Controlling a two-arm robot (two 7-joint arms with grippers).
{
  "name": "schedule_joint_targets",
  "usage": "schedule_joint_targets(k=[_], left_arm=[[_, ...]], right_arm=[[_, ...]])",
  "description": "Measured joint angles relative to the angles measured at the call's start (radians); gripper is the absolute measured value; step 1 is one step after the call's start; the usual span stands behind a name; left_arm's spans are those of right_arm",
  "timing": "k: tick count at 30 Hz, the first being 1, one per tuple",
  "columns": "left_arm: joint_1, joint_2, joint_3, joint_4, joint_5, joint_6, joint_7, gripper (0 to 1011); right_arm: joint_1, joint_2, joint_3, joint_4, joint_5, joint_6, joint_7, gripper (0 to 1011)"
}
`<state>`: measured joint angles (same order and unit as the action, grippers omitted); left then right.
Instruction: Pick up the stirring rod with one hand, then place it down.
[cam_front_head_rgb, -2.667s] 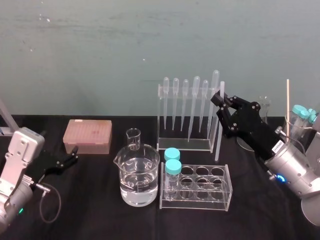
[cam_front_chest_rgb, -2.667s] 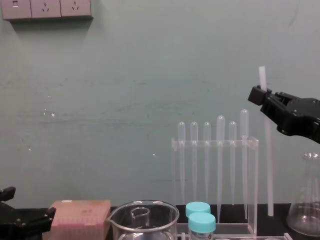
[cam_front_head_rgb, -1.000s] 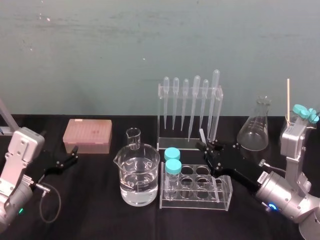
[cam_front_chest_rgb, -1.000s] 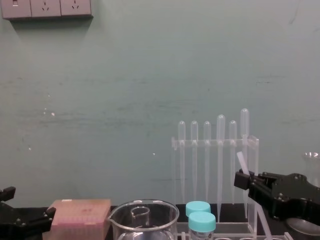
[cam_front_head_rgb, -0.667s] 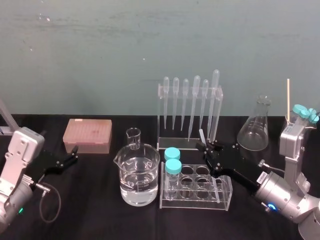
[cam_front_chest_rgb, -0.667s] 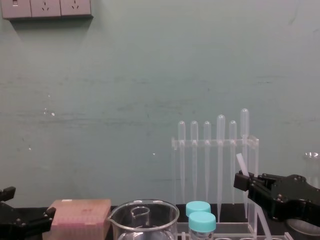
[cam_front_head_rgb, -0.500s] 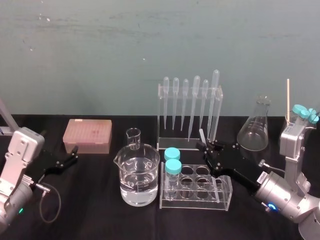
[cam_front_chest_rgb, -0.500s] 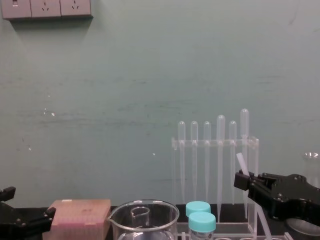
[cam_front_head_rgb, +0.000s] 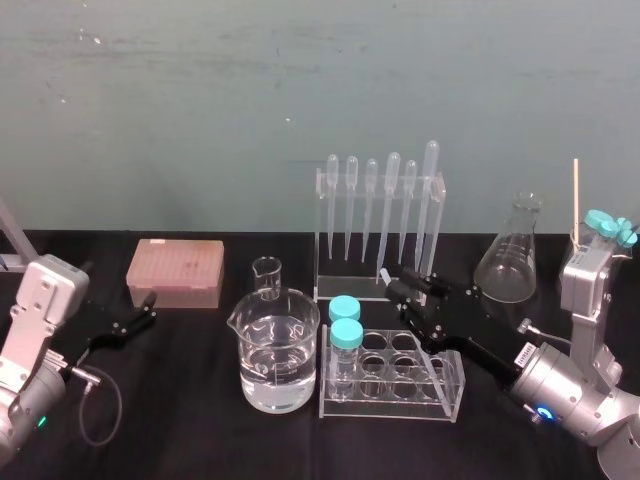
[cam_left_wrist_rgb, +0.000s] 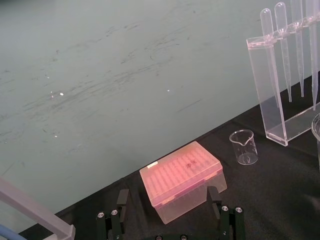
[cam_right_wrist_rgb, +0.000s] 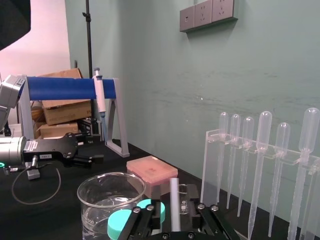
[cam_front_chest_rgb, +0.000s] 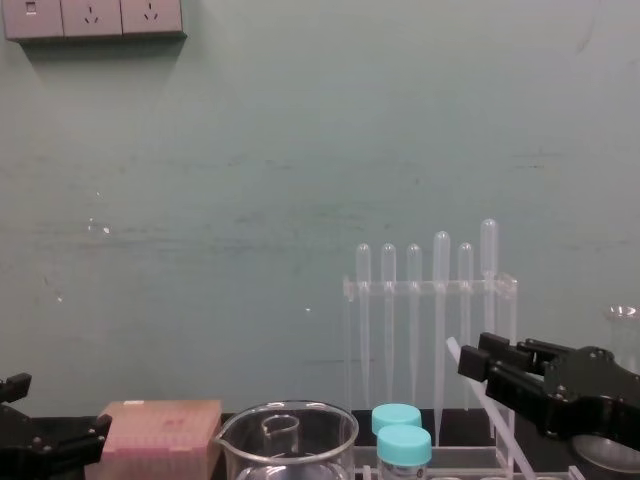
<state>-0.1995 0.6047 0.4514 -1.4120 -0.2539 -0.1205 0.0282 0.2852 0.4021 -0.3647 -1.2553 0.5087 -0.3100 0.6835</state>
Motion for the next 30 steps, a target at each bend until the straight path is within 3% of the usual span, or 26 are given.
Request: schedule_joint_targets(k=[18,23,30], left_arm=[[0.000,0.000,0.000,0.000,0.000,0.000,0.000,1000],[0.000,0.000,0.000,0.000,0.000,0.000,0.000,1000],[0.000,0.000,0.000,0.000,0.000,0.000,0.000,1000]], right_arm=[[0.000,0.000,0.000,0.000,0.000,-0.001,0.000,855],[-0.004,-0.004,0.022,-0.016,0.016,-0.033,-0.002,985],[-0.027,-0.012,0.091,-0.064,0.030,-0.085,-0.064,1003]])
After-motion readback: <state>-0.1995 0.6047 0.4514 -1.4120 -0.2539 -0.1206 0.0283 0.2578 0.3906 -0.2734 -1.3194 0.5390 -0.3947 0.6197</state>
